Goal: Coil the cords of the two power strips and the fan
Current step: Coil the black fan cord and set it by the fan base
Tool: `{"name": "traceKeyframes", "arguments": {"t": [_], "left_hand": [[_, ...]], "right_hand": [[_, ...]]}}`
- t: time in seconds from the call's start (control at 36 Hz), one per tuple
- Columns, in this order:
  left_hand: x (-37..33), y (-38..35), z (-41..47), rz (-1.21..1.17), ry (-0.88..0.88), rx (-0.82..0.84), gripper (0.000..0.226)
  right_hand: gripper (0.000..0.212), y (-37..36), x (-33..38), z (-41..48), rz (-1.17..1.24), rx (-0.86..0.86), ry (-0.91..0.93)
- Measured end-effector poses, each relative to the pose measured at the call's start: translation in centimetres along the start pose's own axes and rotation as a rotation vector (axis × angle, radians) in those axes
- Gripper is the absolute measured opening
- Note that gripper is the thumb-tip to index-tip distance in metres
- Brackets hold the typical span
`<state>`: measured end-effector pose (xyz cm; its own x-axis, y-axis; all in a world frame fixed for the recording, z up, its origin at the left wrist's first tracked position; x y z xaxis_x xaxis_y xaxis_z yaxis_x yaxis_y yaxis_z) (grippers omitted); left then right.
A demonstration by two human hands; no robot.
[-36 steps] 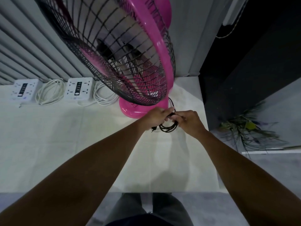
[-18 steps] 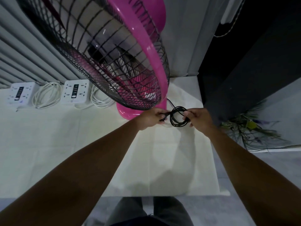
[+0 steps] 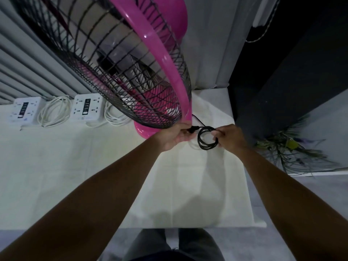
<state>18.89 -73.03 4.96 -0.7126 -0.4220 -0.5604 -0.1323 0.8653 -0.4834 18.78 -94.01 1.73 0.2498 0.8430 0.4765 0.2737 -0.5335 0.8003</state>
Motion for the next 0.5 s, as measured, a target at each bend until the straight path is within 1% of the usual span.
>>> {"name": "traceKeyframes", "arguments": {"t": [0.06,0.08,0.17,0.22,0.28,0.31,0.39,0.5], "left_hand": [[0.8,0.4,-0.2,-0.081,0.099,0.02,0.027],[1.3,0.4,-0.2,-0.083,0.146,0.034,0.031],[2.2,-0.1,-0.3,0.04,0.23,0.09,0.022],[2.3,-0.3,-0.2,0.086,0.243,0.103,0.027],[2.2,-0.5,0.0,0.08,0.235,0.103,0.04],[2.1,-0.7,0.0,0.091,0.226,0.105,0.042],[2.1,-1.4,0.1,0.268,0.194,0.114,0.033],[2.1,-2.0,0.4,0.564,0.039,-0.013,0.027]], "right_hand": [[0.026,0.0,0.3,0.0,0.011,0.006,0.006],[0.026,-0.1,0.5,0.0,0.011,0.017,0.012],[0.026,-0.3,0.9,-0.2,0.011,0.034,0.02],[0.026,-0.2,1.1,-0.5,-0.021,0.031,0.036],[0.023,0.0,1.1,-0.7,-0.052,0.034,0.051],[0.021,0.0,1.1,-0.8,-0.062,0.045,0.057],[0.018,0.0,1.3,-1.1,-0.035,0.08,0.068],[0.018,-0.1,1.5,-1.1,-0.047,0.066,0.093]]}}
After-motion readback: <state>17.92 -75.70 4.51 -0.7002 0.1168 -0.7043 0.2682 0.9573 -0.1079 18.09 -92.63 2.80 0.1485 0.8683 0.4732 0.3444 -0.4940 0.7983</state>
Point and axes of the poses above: each hand's wrist, its own z-axis towards the middle knuckle, its own y-axis out of the back of the hand, x = y × z, the point moved 4 cm from there along z, towards the middle knuckle, and after that the axes turned 14 degrees about -z, right-handed, at the moved point
